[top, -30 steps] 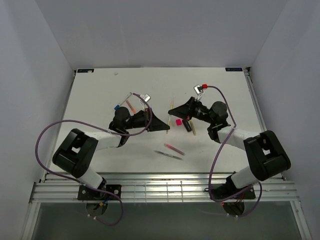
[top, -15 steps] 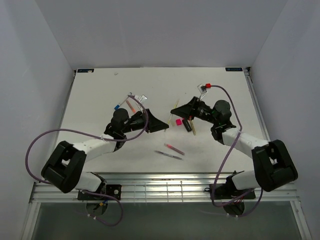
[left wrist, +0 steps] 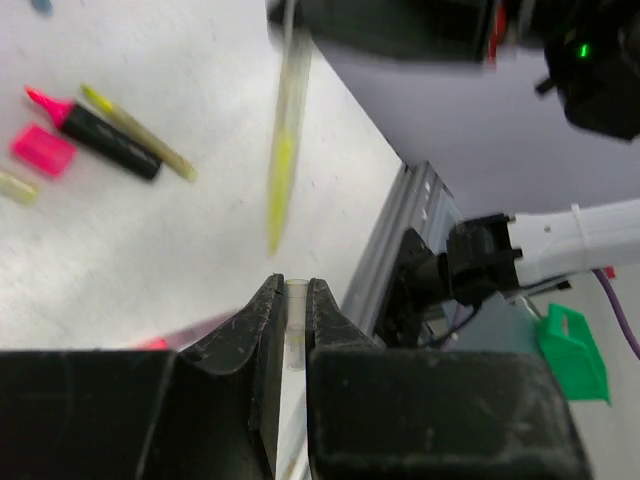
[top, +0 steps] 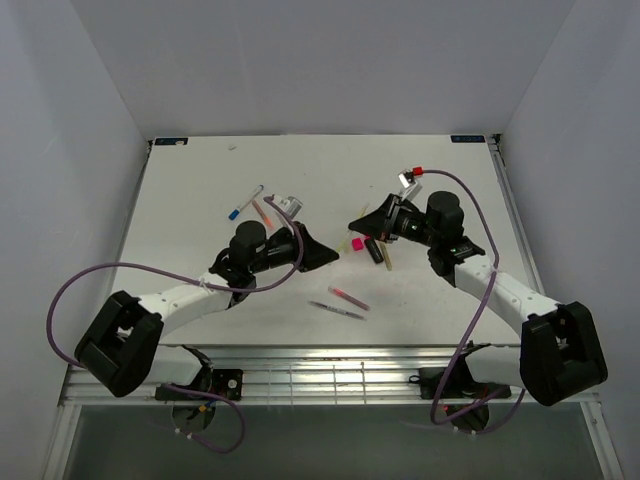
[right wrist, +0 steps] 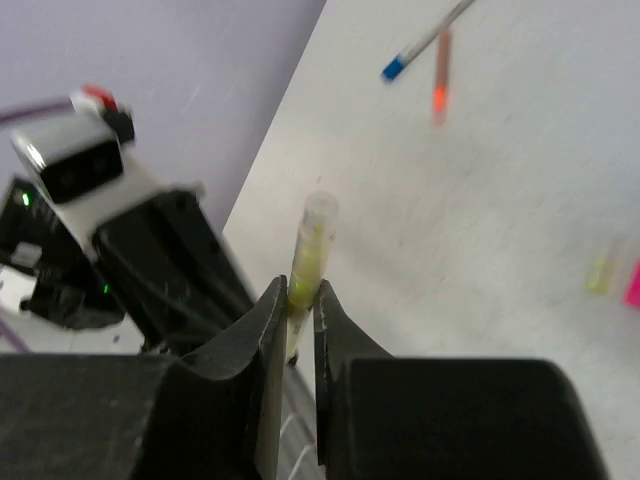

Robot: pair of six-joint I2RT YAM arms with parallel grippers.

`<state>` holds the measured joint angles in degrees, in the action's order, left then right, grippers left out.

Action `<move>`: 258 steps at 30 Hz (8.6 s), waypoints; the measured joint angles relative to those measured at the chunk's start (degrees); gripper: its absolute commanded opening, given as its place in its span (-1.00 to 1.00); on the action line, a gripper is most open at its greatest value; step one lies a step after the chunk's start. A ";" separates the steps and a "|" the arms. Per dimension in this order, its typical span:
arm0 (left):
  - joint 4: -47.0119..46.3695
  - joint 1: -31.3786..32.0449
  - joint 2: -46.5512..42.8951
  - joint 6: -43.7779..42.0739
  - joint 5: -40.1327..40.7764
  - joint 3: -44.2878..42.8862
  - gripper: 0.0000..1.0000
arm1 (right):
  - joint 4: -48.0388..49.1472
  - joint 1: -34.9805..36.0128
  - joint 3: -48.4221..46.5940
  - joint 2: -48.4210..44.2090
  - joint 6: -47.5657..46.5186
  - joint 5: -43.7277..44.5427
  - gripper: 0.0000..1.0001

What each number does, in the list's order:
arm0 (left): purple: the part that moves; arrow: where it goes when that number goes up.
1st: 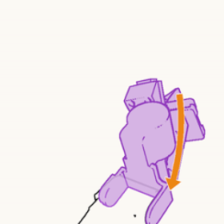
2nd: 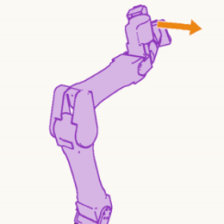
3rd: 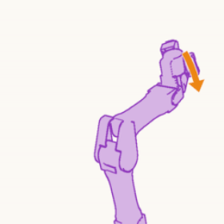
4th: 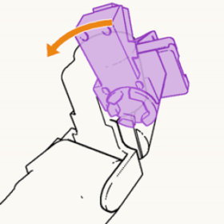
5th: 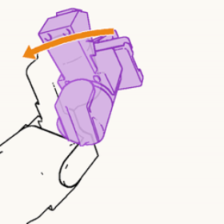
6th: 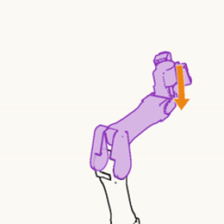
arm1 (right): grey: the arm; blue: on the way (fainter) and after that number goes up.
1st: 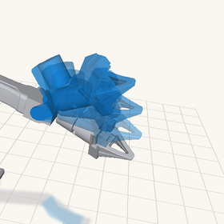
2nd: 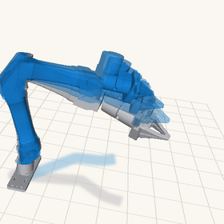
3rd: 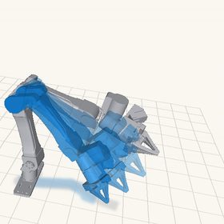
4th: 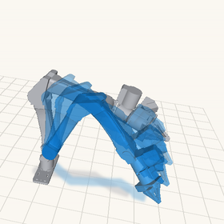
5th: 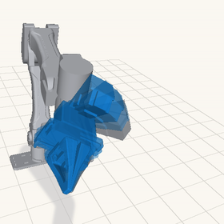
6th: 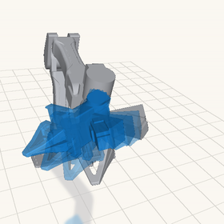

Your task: Open the pen caps

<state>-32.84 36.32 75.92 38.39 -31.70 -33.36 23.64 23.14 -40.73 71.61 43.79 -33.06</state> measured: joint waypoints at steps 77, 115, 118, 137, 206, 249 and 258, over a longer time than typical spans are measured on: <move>25.11 1.05 36.00 8.37 26.18 -28.46 -0.05 | -42.95 -12.63 -22.43 31.52 -33.00 13.25 -0.10; 25.09 1.05 9.51 5.09 27.87 -13.81 0.11 | -49.03 -5.75 -53.90 53.29 -25.05 41.62 -0.47; 25.49 1.05 9.25 5.01 27.91 -13.38 0.12 | -49.18 -4.96 -54.01 53.40 -25.35 42.84 -0.68; 28.15 -6.40 10.47 5.88 12.11 -19.58 0.25 | -36.65 -3.91 -27.67 26.97 -31.89 23.39 -0.85; 31.95 -4.72 19.45 12.98 8.59 -26.88 -1.00 | -29.92 19.56 -14.27 12.44 -31.56 29.33 -0.85; 16.39 -6.73 24.83 14.60 4.17 -16.57 -1.00 | -35.56 -5.90 -5.75 8.55 -30.34 29.57 -0.85; 16.55 -5.01 31.67 13.97 3.96 -20.02 -0.94 | -37.24 -10.36 -6.60 14.69 -30.36 29.53 -0.72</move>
<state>-16.29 31.31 107.59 52.36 -27.75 -53.39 -13.61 12.78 -47.33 86.30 13.43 -3.53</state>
